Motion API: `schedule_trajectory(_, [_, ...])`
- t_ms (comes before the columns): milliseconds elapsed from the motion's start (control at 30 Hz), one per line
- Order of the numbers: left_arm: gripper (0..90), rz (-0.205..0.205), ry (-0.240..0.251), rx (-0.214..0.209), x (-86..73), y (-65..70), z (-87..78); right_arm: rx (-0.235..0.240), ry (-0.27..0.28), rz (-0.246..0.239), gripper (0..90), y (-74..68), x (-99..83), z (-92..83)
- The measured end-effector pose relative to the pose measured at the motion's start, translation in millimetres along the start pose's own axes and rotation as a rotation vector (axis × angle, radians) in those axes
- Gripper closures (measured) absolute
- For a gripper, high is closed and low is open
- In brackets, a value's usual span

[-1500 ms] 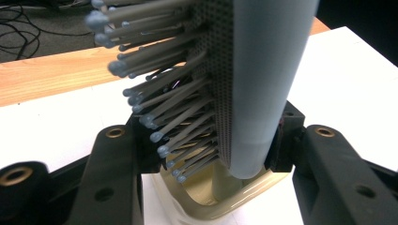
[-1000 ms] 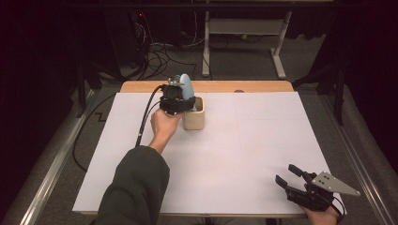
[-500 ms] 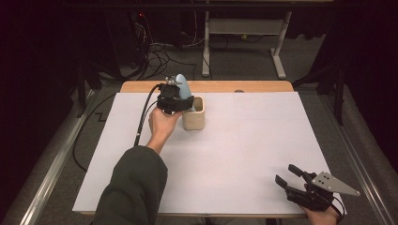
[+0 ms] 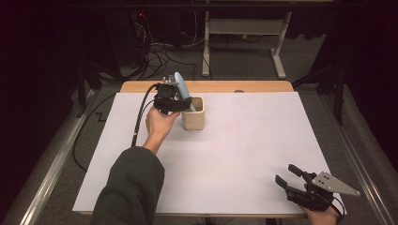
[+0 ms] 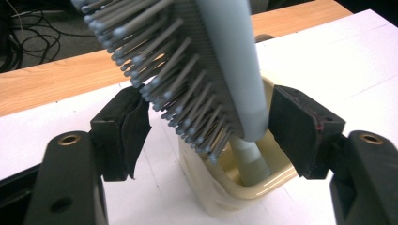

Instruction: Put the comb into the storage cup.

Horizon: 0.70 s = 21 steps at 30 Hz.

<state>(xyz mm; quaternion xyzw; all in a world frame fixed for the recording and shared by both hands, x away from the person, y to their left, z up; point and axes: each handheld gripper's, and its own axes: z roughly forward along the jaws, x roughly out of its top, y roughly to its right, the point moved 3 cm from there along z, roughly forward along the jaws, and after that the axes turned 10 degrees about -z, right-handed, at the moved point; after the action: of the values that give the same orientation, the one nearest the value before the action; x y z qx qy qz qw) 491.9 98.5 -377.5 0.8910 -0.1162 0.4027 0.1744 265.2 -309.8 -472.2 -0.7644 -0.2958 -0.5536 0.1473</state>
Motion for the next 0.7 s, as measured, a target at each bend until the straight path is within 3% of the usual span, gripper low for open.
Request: schedule_trajectory(700, [30.4,0.009,0.013,-0.011,-7.8,-9.1,-14.9,0.000,0.000,-0.001,33.5,0.0,-0.1,0.6])
